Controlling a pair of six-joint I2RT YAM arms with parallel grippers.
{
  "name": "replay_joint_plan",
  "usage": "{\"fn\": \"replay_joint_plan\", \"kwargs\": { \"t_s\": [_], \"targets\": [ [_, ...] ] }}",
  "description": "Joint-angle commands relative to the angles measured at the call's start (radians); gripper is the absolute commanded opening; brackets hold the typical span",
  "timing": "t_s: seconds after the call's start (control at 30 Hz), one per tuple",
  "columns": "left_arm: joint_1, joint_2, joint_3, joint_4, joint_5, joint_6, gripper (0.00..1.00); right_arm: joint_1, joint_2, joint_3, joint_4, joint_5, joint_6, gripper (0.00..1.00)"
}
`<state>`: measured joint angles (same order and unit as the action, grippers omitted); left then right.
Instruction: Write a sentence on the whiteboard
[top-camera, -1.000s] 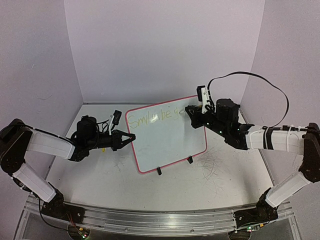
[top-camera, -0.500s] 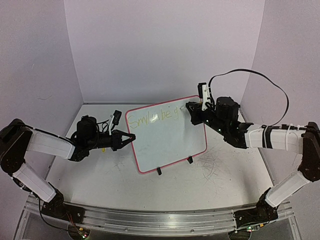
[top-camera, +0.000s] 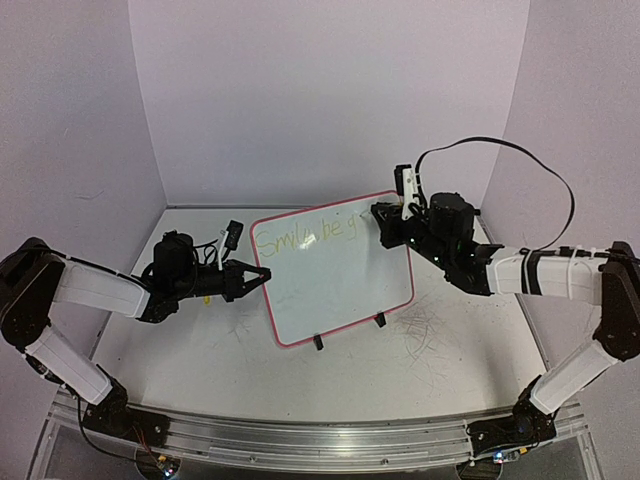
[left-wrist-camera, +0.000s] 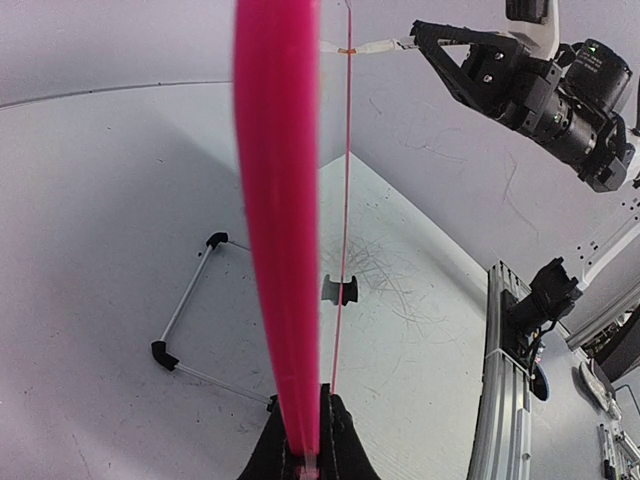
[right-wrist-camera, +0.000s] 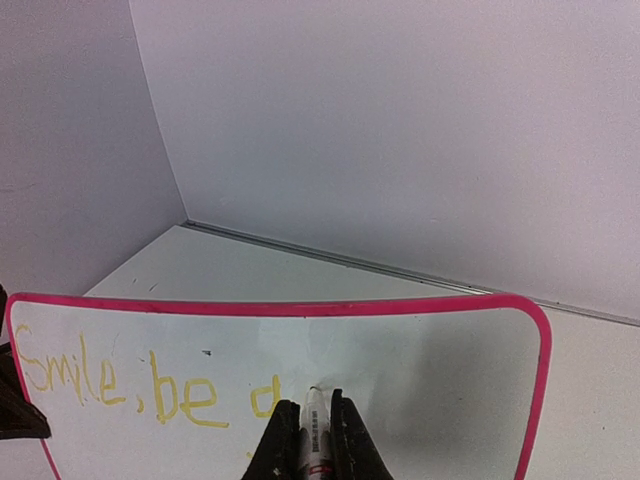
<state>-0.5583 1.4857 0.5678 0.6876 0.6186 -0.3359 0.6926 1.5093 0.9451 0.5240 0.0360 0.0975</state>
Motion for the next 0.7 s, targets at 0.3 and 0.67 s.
{"fn": "replay_joint_plan", "kwargs": {
  "t_s": [0.3, 0.67],
  "targets": [
    [0.008, -0.033, -0.003, -0.012, -0.056, 0.075, 0.00, 0.005, 0.023, 0.030, 0.023, -0.027, 0.013, 0.00],
    [0.007, -0.035, -0.001, -0.012, -0.054, 0.075, 0.00, 0.005, 0.025, 0.027, 0.023, -0.028, 0.009, 0.00]
  ]
}}
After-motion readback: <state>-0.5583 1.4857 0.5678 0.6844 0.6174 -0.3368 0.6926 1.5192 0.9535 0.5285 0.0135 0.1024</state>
